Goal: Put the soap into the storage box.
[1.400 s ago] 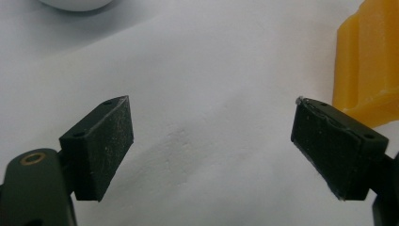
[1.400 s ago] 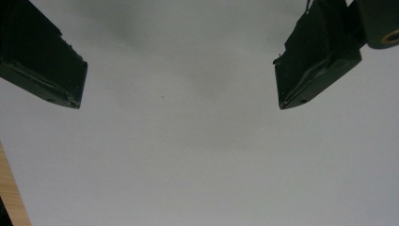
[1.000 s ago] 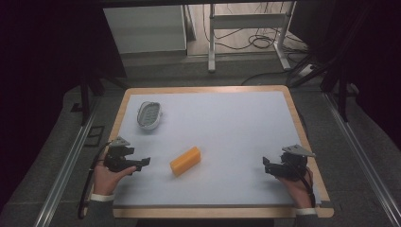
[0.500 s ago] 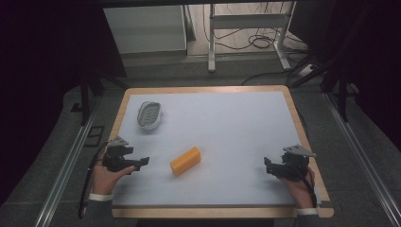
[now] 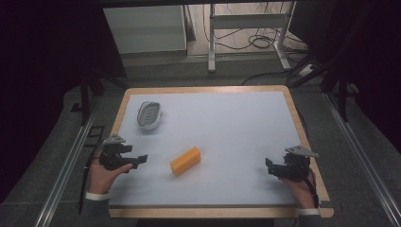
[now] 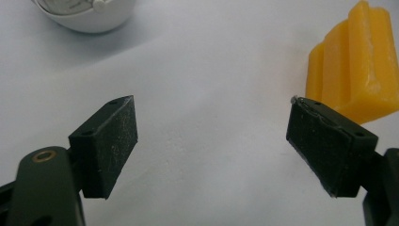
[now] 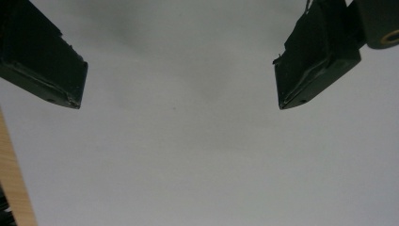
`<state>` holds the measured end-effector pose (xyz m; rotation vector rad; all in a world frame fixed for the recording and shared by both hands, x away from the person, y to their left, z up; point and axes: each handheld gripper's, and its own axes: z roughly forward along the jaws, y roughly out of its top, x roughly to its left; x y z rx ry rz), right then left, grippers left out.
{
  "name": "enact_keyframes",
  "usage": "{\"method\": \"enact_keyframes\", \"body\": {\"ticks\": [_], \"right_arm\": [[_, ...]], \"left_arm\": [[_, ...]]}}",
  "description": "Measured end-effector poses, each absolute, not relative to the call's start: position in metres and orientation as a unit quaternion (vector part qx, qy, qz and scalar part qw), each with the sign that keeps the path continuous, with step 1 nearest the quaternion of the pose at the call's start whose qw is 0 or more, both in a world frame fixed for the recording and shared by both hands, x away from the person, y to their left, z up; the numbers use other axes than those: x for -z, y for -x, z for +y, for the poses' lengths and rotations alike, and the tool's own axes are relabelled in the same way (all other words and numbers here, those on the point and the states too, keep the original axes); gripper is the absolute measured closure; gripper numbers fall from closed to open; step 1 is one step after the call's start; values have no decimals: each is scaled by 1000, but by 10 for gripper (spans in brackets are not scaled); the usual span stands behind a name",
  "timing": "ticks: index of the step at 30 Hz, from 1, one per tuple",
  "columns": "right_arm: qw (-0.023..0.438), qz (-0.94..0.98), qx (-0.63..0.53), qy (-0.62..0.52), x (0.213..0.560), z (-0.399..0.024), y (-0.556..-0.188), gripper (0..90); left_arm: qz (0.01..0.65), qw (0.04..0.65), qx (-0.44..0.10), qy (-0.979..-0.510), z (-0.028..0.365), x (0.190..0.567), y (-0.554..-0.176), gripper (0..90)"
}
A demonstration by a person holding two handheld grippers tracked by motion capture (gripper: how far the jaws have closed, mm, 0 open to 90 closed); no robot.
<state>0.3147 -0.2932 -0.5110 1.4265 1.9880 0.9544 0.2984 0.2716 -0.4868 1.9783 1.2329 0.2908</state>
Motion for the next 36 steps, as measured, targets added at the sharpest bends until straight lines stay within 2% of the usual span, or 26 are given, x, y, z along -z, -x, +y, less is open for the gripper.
{"method": "enact_keyframes", "body": {"ticks": [14, 36], "right_arm": [[261, 730, -351, -525, 508, -296, -312, 36], [258, 736, -344, -523, 511, -295, -312, 42]], "left_arm": [[443, 364, -138, -808, 253, 445, -307, 166], [398, 346, -142, -838, 221, 425, -315, 155]]}}
